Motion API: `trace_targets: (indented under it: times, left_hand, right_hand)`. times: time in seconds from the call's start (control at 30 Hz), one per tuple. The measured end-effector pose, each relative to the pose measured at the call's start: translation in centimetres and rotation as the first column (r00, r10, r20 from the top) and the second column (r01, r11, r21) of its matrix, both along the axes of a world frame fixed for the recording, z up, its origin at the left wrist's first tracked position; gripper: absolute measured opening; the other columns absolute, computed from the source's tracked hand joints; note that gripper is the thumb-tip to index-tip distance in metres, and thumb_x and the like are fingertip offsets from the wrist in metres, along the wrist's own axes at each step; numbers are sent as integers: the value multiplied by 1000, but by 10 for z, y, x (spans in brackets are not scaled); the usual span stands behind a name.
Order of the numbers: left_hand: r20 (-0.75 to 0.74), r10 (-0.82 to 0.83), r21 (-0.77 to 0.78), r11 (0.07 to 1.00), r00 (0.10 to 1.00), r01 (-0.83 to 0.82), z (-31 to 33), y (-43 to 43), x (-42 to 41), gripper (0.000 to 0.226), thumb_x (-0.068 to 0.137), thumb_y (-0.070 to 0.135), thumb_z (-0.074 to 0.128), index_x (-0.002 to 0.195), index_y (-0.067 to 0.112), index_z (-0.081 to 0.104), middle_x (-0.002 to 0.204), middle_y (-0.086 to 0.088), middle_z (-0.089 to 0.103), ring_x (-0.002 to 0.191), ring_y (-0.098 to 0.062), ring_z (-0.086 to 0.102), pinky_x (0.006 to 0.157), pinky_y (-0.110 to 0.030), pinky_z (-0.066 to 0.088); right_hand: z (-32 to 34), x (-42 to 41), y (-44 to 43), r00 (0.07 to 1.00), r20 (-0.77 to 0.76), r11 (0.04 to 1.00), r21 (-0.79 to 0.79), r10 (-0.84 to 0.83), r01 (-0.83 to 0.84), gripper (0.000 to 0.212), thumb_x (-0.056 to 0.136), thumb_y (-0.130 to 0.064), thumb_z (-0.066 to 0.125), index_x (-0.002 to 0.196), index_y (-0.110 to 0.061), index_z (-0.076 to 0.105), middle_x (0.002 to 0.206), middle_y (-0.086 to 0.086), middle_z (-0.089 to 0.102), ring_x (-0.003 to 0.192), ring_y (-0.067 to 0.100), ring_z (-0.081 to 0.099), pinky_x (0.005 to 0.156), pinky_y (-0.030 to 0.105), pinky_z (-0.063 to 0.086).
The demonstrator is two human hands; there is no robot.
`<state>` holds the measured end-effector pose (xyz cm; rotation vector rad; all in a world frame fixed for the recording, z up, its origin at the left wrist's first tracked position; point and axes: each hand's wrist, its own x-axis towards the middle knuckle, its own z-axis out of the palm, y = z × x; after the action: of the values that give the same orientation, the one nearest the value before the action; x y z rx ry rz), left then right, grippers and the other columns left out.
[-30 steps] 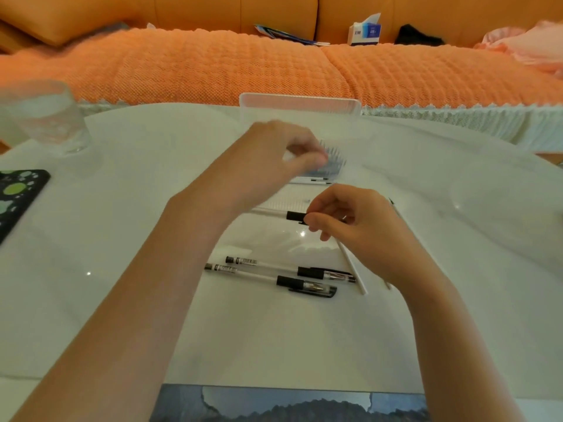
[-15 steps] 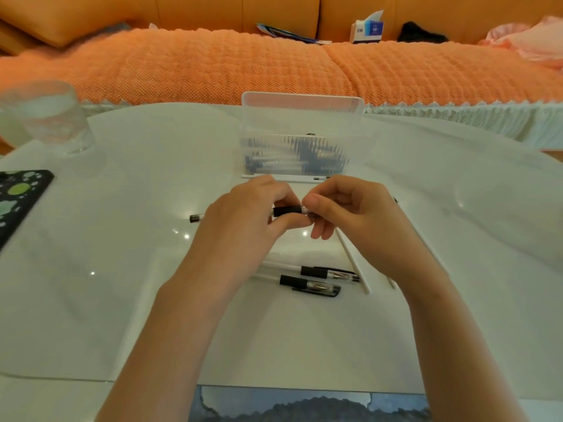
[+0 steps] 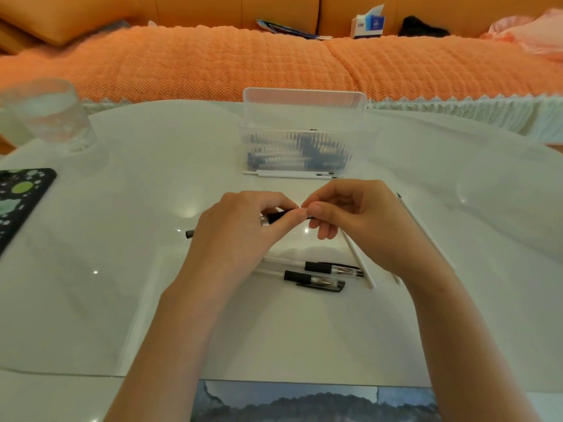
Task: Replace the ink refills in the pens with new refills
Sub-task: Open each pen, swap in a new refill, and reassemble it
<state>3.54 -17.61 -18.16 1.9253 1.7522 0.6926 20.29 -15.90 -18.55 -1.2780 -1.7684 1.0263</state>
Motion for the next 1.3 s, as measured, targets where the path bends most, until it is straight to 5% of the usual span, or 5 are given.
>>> trace_targets:
  times: [0.2,0.73,1.03,1.3]
  left_hand:
    - [-49,22,65,998,999,-19,2,0,1,28,82,64,50,86,41,67,73,15,60,62,1,49,52,-17,31]
    - [-93,14,88,996,996,-5,2,2,0,32,84,63,46,71,37,58,50,10,42,48,-7,41,49,-21,25]
    - [-129,-120,150,979,984,139,-4,4,0,24,91,49,45,94,31,60,82,15,64,76,-6,59,66,-17,41]
    - [-68,-135,166,975,988,145,-5,5,-2,25,89,54,44,91,35,61,53,11,45,53,-9,45,51,-18,31]
  right_hand:
    - [0,1,3,997,-71,999,32,-1,3,9,88,-6,61,87,-6,70,66,1,69,57,10,62,62,20,51]
    - [-1,-1,4,991,-130,998,69,-7,16,10,87,-4,61,88,-3,71,70,9,70,59,13,63,62,21,52]
    - [-2,2,3,994,-106,1000,-18,15,-17,12,88,-11,61,91,-4,71,72,9,72,62,17,67,63,21,54]
    - [-1,2,3,991,-127,998,56,46,-39,12,90,-4,57,87,0,68,67,9,69,58,20,65,59,22,51]
